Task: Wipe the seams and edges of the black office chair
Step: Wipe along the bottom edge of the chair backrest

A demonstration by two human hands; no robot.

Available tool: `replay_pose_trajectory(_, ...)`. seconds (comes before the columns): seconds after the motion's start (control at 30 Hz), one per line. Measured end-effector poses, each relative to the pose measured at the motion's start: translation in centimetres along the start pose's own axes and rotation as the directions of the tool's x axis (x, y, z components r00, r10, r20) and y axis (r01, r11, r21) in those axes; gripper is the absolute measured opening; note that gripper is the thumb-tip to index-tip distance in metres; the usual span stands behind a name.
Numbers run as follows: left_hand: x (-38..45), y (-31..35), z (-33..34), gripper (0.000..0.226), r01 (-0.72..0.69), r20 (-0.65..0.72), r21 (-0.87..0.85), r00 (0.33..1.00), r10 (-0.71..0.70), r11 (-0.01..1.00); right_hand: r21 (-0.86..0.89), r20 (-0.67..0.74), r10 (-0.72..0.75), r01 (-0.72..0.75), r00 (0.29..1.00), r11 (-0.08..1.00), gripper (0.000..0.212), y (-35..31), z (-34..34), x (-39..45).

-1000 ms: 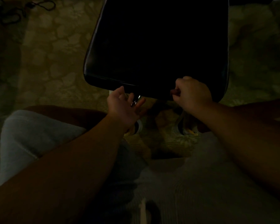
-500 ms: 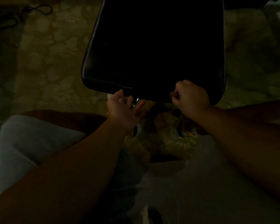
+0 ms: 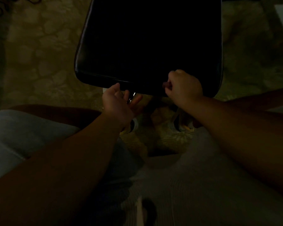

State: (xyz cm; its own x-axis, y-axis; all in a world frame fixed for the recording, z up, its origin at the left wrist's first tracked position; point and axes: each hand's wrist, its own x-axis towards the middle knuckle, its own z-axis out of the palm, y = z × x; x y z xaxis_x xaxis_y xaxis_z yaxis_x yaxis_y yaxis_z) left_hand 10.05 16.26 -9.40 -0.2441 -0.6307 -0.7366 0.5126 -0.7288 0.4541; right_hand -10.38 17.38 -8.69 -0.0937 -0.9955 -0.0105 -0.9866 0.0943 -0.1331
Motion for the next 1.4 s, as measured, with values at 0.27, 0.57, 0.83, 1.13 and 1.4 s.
replay_pose_trajectory(0.27, -0.4, -0.1, 0.2, 0.056, -0.007, 0.003, 0.035, 1.000, 0.007, 0.999, 0.046, -0.007, 0.031, -0.030, 1.000, 0.998, 0.024, 0.5, -0.4, 0.3)
replay_pose_trajectory(0.57, -0.2, -0.3, 0.1, 0.054, 0.014, 0.011, 0.038, 1.000, -0.014, 0.999, -0.015, 0.070, -0.026, 0.027, 0.997, 1.000, 0.023, 0.1, 0.3, 0.1)
replay_pose_trajectory(0.83, 0.2, -0.4, -0.2, 0.052, 0.007, 0.029, 0.042, 1.000, -0.008, 0.999, -0.009, 0.057, -0.037, 0.037, 0.998, 0.999, 0.021, -0.1, 0.3, 0.3)
replay_pose_trajectory(1.13, 0.4, -0.6, -0.2, 0.050, 0.013, 0.065, 0.031, 0.998, -0.015, 0.999, -0.017, 0.053, 0.015, -0.015, 0.998, 1.000, 0.020, -0.1, -0.4, 1.0)
replay_pose_trajectory(1.4, 0.2, -0.8, 0.0, 0.045, 0.029, 0.098, 0.001, 0.995, -0.029, 1.000, 0.048, 0.035, 0.002, -0.004, 0.999, 0.999, 0.020, -0.2, 0.4, 0.2)
